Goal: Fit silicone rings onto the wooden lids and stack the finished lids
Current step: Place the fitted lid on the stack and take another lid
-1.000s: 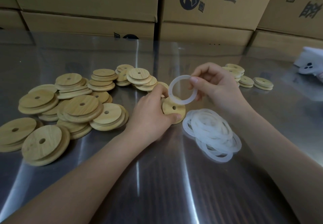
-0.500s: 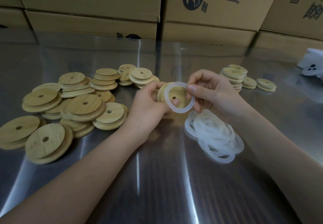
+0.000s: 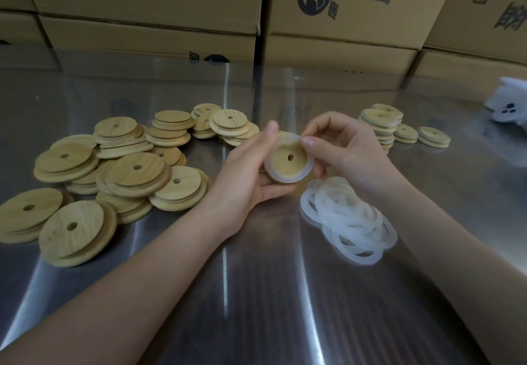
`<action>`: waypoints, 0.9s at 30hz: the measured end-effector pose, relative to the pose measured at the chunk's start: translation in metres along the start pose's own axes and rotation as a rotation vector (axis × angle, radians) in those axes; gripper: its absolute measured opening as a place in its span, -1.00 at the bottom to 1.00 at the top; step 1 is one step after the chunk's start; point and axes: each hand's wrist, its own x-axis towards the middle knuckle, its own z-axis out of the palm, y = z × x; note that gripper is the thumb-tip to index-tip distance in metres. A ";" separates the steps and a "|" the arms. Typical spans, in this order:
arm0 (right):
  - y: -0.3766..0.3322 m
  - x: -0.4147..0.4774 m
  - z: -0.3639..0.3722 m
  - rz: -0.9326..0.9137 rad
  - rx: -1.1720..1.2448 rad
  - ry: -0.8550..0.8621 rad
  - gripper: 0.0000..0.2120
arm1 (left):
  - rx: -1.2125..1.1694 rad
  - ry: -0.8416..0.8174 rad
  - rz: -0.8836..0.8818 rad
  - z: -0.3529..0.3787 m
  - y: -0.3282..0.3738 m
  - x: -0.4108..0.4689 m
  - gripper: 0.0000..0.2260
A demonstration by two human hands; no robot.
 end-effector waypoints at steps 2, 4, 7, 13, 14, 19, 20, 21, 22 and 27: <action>-0.001 0.000 0.001 -0.017 -0.018 0.022 -0.88 | 0.060 0.006 0.033 0.000 -0.003 0.000 -0.76; -0.001 -0.001 0.002 -0.031 -0.040 0.034 -0.89 | 0.083 0.013 0.049 -0.001 -0.005 0.000 -0.80; -0.001 0.000 0.002 -0.043 -0.083 0.044 -0.87 | 0.108 -0.005 0.055 -0.001 -0.007 0.001 -0.77; 0.000 0.001 0.001 -0.026 -0.145 0.075 -0.84 | 0.169 -0.012 0.123 0.000 -0.009 0.001 -0.76; 0.000 0.001 0.000 -0.024 -0.152 0.077 -0.84 | 0.191 -0.007 0.142 0.000 -0.009 0.000 -0.75; -0.002 0.001 -0.001 -0.042 -0.162 0.074 -0.85 | 0.340 0.009 0.255 0.000 -0.009 -0.001 -0.66; -0.002 0.001 -0.001 -0.042 -0.155 0.073 -0.85 | 0.353 0.018 0.277 0.000 -0.010 -0.002 -0.64; -0.002 0.001 -0.001 -0.039 -0.144 0.074 -0.85 | 0.366 0.027 0.302 0.000 -0.010 -0.002 -0.64; -0.001 0.002 -0.002 -0.035 -0.128 0.075 -0.86 | 0.385 0.035 0.332 0.000 -0.009 -0.003 -0.66; 0.000 0.003 -0.004 -0.009 -0.035 0.067 -0.86 | 0.502 0.068 0.473 0.000 -0.007 -0.006 -0.80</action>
